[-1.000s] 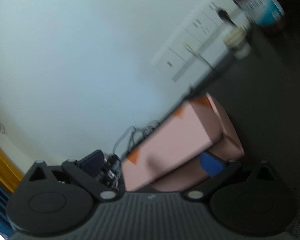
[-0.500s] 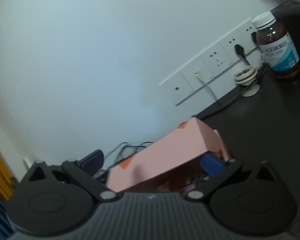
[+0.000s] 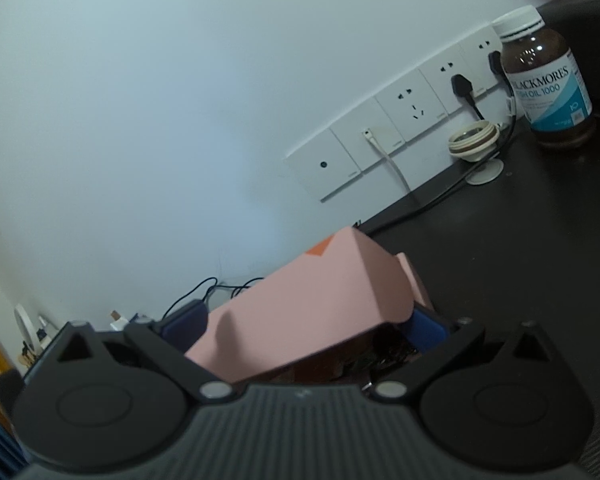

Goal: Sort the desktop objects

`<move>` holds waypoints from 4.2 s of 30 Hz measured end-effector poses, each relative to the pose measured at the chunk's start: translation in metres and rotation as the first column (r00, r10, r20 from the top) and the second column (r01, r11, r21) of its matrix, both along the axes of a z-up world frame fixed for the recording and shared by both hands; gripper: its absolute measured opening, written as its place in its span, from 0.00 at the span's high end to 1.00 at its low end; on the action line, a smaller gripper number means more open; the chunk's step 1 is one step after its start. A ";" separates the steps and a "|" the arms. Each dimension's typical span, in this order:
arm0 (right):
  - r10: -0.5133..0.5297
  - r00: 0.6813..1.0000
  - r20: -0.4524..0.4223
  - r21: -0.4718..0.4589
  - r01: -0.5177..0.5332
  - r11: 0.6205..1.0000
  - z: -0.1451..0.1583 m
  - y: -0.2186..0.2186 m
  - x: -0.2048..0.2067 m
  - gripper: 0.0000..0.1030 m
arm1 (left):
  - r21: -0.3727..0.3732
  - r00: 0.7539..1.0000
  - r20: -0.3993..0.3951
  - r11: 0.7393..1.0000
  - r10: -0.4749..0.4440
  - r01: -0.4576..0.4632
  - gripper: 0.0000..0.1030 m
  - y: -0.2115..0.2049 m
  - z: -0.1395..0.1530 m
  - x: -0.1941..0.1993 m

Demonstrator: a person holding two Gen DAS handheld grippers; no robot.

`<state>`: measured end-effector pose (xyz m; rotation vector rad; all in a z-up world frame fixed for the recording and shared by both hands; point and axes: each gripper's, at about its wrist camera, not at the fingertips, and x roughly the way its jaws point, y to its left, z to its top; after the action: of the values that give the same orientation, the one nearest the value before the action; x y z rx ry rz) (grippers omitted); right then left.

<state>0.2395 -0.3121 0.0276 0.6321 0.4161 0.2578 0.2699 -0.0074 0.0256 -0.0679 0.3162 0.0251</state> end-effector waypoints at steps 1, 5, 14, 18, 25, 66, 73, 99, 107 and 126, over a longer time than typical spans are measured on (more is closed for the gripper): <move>0.011 1.000 -0.006 -0.004 -0.011 1.000 -0.001 0.001 -0.001 0.01 | -0.003 1.000 0.007 1.000 0.007 -0.006 0.00 0.001 0.001 -0.001; 0.054 0.998 -0.034 0.002 -0.053 0.999 -0.005 0.004 -0.003 0.01 | -0.014 0.999 0.027 1.000 0.021 -0.021 0.00 0.006 0.004 -0.002; 0.098 0.994 -0.042 0.012 -0.097 0.995 -0.005 -0.005 -0.017 0.01 | 0.093 0.999 0.042 0.996 -0.021 0.017 0.00 -0.016 -0.007 -0.002; 0.071 0.997 -0.026 0.010 -0.070 0.997 -0.001 -0.019 -0.026 0.01 | 0.135 0.998 0.064 0.991 -0.015 0.007 0.00 -0.022 -0.007 -0.005; 0.030 1.000 -0.009 0.042 -0.029 0.999 0.004 -0.036 -0.032 0.01 | 0.136 0.998 0.053 0.991 -0.024 0.016 0.00 -0.022 -0.008 -0.005; -0.068 0.994 0.083 -0.353 0.094 0.931 0.029 0.017 -0.039 0.01 | 0.120 0.997 -0.014 0.990 -0.080 0.081 0.00 -0.023 -0.008 -0.002; -0.086 0.990 0.113 -0.631 0.138 0.763 0.023 0.049 0.005 0.01 | 0.034 0.997 -0.055 0.998 -0.052 0.054 0.00 -0.003 -0.005 0.009; -0.074 0.997 0.038 -0.506 0.083 0.859 0.010 0.034 0.017 0.01 | 0.083 0.996 -0.088 0.996 0.024 -0.017 0.00 -0.002 -0.011 0.018; 0.152 0.974 0.170 -0.736 0.023 0.677 0.009 0.072 -0.035 0.01 | 0.081 0.995 -0.091 0.996 0.048 -0.041 0.00 0.001 -0.011 0.019; 0.149 0.958 0.244 -0.755 0.092 0.649 0.017 0.093 -0.012 0.01 | 0.074 0.993 -0.103 0.996 0.054 -0.046 0.00 0.004 -0.015 0.021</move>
<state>0.2273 -0.2193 0.0445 -0.2636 0.2146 0.1739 0.2912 -0.0034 0.0110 -0.0037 0.4185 0.0897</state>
